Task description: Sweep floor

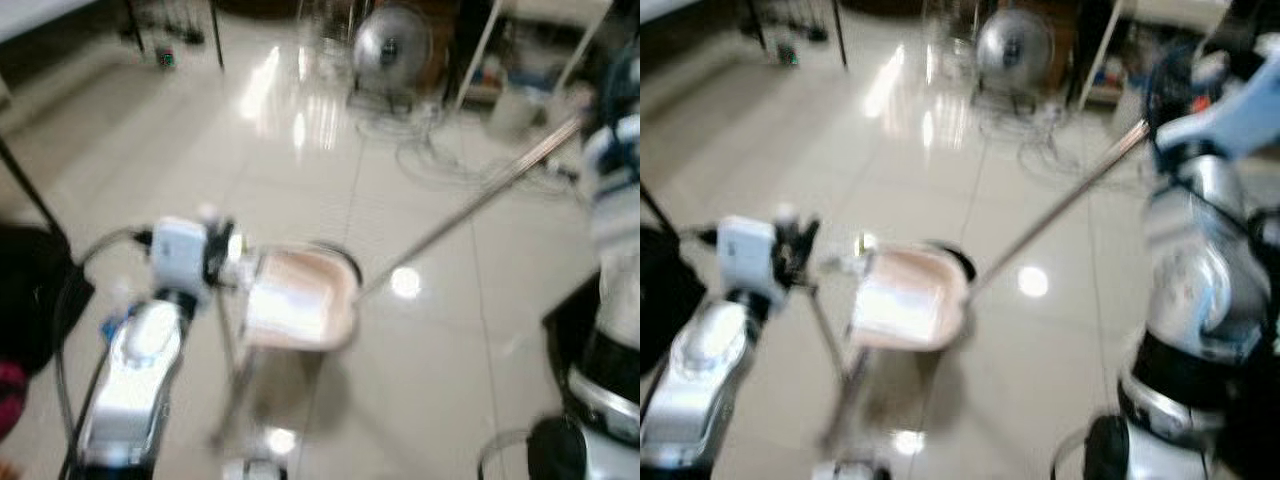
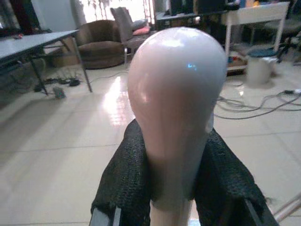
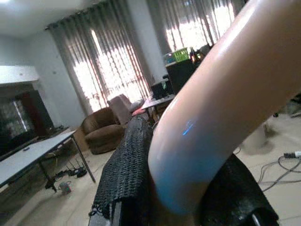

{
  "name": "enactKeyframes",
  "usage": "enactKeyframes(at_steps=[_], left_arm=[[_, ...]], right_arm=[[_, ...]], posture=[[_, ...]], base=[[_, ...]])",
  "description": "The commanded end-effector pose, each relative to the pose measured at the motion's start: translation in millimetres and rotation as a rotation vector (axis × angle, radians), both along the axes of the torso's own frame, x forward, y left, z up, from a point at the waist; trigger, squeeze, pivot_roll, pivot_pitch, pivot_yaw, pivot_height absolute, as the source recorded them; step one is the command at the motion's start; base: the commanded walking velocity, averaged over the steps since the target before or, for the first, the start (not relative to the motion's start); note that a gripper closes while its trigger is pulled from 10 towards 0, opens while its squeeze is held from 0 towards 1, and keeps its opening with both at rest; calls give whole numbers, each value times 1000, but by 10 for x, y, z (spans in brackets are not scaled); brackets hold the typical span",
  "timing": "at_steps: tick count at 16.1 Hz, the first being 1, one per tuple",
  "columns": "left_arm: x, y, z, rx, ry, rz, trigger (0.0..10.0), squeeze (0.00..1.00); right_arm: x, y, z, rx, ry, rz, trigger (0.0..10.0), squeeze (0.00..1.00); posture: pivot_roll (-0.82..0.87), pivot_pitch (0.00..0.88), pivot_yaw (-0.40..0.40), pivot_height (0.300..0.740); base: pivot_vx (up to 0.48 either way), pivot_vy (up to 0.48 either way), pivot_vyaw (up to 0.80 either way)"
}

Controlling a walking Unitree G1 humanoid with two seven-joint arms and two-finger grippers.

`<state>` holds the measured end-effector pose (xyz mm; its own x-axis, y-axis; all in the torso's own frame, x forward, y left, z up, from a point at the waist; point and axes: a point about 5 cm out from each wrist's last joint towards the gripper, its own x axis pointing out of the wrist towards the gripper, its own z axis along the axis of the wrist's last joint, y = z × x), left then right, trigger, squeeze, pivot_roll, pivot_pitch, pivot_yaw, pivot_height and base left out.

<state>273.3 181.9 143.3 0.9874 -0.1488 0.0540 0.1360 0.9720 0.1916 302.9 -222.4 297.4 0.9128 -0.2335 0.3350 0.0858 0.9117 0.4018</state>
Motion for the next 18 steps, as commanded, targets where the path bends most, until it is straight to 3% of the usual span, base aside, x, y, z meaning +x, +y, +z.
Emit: enactKeyframes(at_steps=[1,18], left_arm=[[7,-67,71,-3,-35,-24,10000,0],[-13,-58,36,-1,-23,-19,10000,0]], right_arm=[[-70,-90,91,14,-52,-42,10000,0],[-60,-139,108,-23,-59,-59,10000,0]], posture=[[122,81,-38,740],[122,90,-39,740]], base=[[428,0,0],[427,0,0]])
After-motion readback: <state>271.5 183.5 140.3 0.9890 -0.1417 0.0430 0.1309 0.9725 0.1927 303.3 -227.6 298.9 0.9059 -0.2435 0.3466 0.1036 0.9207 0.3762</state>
